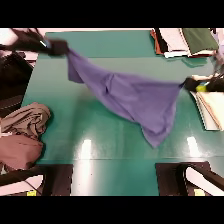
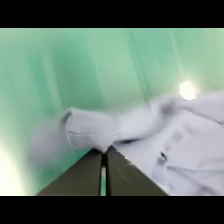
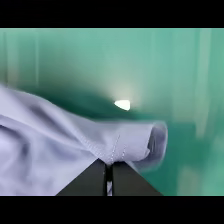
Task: Fold the shirts.
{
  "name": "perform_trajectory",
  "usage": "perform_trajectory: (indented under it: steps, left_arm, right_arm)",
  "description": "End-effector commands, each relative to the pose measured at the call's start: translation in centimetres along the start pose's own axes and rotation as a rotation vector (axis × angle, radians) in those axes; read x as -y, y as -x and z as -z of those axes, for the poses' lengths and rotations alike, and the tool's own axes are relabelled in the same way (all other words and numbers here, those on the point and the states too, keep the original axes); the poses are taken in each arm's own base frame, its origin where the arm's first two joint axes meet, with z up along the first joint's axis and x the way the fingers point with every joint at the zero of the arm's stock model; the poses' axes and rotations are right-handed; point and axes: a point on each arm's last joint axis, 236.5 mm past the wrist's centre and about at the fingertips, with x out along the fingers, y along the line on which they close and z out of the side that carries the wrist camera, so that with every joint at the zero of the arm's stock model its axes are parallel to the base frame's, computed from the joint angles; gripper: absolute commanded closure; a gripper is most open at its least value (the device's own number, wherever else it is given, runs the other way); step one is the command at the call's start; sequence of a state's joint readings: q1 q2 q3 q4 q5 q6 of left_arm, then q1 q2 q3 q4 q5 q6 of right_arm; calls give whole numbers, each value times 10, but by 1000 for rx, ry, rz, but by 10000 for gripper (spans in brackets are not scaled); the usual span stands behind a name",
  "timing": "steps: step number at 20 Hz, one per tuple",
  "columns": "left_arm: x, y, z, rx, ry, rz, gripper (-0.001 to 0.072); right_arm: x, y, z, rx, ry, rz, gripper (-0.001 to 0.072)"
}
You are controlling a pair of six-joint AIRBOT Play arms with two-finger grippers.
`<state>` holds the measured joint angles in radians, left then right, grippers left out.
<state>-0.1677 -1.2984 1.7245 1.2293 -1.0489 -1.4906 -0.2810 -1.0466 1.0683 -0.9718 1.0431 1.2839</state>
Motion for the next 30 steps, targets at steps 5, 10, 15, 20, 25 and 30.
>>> perform_trajectory:
  steps: [5, 10, 15, 20, 25, 30]
  left_arm:
    - [86, 298, -124, 670, -208, -15, 686]
    - [103, 365, -135, 860, -229, -5, 686]
    - [86, 303, -131, 713, -212, -16, 686]
    - [30, 120, -75, 261, -126, -39, 686]
    - [-41, -64, 13, -103, -36, -89, 685]
    - [-88, -131, 62, -223, 113, -141, 135]
  right_arm:
    - [-133, 239, -94, 557, 334, -13, 691]
    - [-138, 302, -91, 617, 353, 87, 691]
    - [-128, 291, -102, 513, 320, 86, 691]
    - [-74, 153, -90, 138, 166, 19, 691]
    - [22, -1, -21, -266, 10, 173, 691]
    - [41, -60, -27, -310, -93, 127, 318]
